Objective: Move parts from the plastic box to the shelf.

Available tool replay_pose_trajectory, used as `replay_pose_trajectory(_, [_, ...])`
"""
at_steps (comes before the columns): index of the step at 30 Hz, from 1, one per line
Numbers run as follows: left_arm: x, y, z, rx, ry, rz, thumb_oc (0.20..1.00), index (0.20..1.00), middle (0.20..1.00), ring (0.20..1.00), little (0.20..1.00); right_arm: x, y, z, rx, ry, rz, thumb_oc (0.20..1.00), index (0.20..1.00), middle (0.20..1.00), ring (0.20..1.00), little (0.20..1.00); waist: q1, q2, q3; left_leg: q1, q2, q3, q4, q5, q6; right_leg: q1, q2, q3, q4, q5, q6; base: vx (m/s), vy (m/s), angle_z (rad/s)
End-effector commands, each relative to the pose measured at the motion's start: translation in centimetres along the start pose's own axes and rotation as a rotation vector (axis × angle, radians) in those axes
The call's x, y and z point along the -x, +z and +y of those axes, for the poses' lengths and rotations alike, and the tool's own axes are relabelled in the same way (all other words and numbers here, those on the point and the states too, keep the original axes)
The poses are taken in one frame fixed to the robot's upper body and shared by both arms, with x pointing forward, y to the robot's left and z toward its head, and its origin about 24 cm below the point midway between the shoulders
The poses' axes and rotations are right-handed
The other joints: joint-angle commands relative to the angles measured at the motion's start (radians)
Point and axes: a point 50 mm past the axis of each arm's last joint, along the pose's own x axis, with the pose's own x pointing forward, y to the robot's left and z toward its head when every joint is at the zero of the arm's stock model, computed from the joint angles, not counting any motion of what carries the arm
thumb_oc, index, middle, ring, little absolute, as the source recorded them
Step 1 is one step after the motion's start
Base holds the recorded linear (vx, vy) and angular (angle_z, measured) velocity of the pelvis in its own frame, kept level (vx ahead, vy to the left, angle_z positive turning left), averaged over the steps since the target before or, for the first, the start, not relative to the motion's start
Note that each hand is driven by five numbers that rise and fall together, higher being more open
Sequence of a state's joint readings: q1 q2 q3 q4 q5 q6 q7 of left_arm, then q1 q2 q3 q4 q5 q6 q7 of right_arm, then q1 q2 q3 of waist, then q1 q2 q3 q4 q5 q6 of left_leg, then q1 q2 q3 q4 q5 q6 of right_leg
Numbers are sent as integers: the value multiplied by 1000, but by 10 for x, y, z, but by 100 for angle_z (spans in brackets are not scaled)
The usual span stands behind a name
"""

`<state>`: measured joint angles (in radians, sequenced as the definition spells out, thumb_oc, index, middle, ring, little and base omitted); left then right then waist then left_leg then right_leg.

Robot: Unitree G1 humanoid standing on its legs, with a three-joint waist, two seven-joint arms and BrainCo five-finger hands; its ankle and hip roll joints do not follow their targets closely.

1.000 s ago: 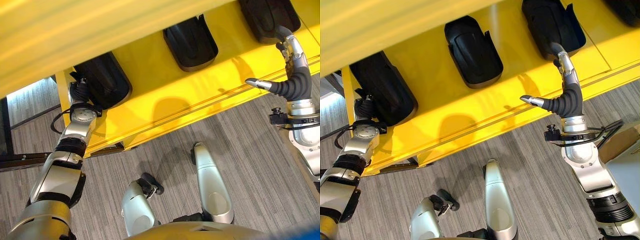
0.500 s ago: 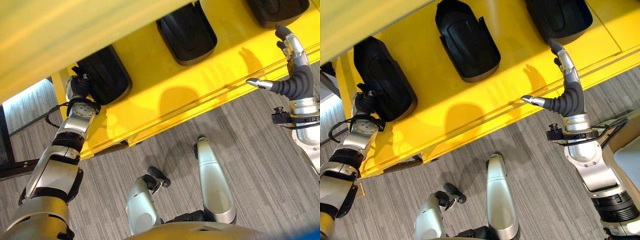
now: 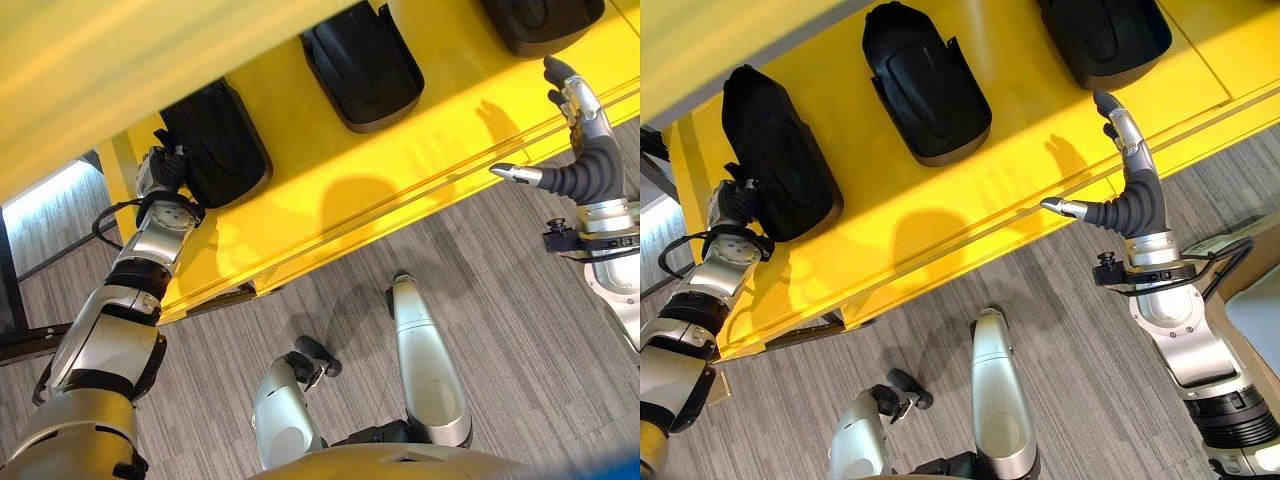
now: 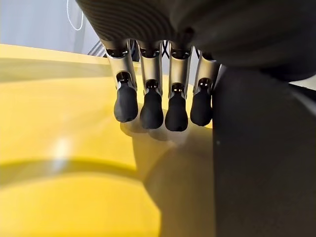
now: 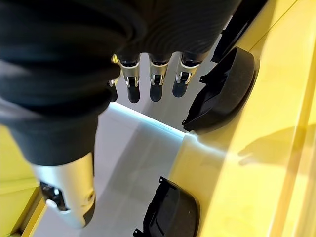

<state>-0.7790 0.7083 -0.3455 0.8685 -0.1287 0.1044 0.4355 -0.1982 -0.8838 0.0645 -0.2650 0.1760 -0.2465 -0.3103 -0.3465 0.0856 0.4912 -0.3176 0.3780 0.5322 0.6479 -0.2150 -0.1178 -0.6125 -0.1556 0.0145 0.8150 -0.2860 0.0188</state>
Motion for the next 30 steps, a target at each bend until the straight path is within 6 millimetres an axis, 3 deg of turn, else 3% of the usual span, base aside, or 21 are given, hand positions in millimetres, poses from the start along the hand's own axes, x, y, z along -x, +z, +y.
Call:
replay_pose_trajectory(1, [-4, -17, 25, -3, 88, 50, 511, 511, 511, 511, 511, -3, 14, -1, -60, -42, -89, 1000, 1000, 1000, 1000, 1000, -6, -60, -31, -104, -37, -30, 8, 56, 70, 68, -26, -88, -1, -37, -3, 0, 0, 0])
replay_pose_trajectory(2, [-3, -18, 25, -4, 90, 52, 624, 624, 624, 624, 624, -4, 14, -1, -61, -43, -88, 1000, 1000, 1000, 1000, 1000, -5, -61, -31, -106, -37, -31, 9, 55, 70, 68, -26, -89, 1, -38, -3, 30, -32, 0])
replay_pose_trajectory(3, [-2, -22, 24, -6, 95, 68, 1000, 1000, 1000, 1000, 1000, -4, 14, 0, -61, -43, -87, 1000, 1000, 1000, 1000, 1000, -1, -64, -31, -108, -36, -34, 11, 54, 71, 68, -26, -90, 4, -39, -4, 0, 0, 0])
replay_pose_trajectory(10, [-3, -24, 35, 18, 208, 88, 1000, 1000, 1000, 1000, 1000, -5, 15, 1, -27, -73, -108, 1000, 1000, 1000, 1000, 1000, 8, -77, -31, -120, -33, -42, 20, 46, 74, 65, -19, -95, 8, -38, -6, 2, -13, 1])
replay_pose_trajectory(14, [-6, -13, 52, 64, 335, 42, 1000, 1000, 1000, 1000, 1000, -5, 19, 1, 52, -96, -151, 1000, 1000, 1000, 1000, 1000, 17, -86, -31, -125, -34, -50, 27, 35, 78, 64, -15, -98, 15, -41, -5, 7, -41, 1])
replay_pose_trajectory(20, [-9, 24, 74, 157, 493, -68, 1000, 1000, 1000, 1000, 1000, -6, 24, 2, 94, -100, -176, 1000, 1000, 1000, 1000, 1000, 31, -92, -30, -135, -36, -57, 27, 24, 83, 61, -10, -101, 14, -39, -3, -7, -30, 7])
replay_pose_trajectory(23, [-5, 49, 91, 303, 641, -148, 1000, 1000, 1000, 1000, 1000, -7, 26, 5, 140, -100, -203, 1000, 1000, 1000, 1000, 1000, 45, -94, -26, -136, -43, -64, 17, 21, 85, 61, -5, -103, 8, -36, -1, -23, -47, 2])
replay_pose_trajectory(30, [14, 99, 123, 502, 864, -369, 1000, 1000, 1000, 1000, 1000, -5, 25, 7, 122, -140, -186, 1000, 1000, 1000, 1000, 1000, 68, -100, -16, -145, -52, -81, 9, 15, 86, 60, 3, -109, 0, -35, 3, -36, -53, 8])
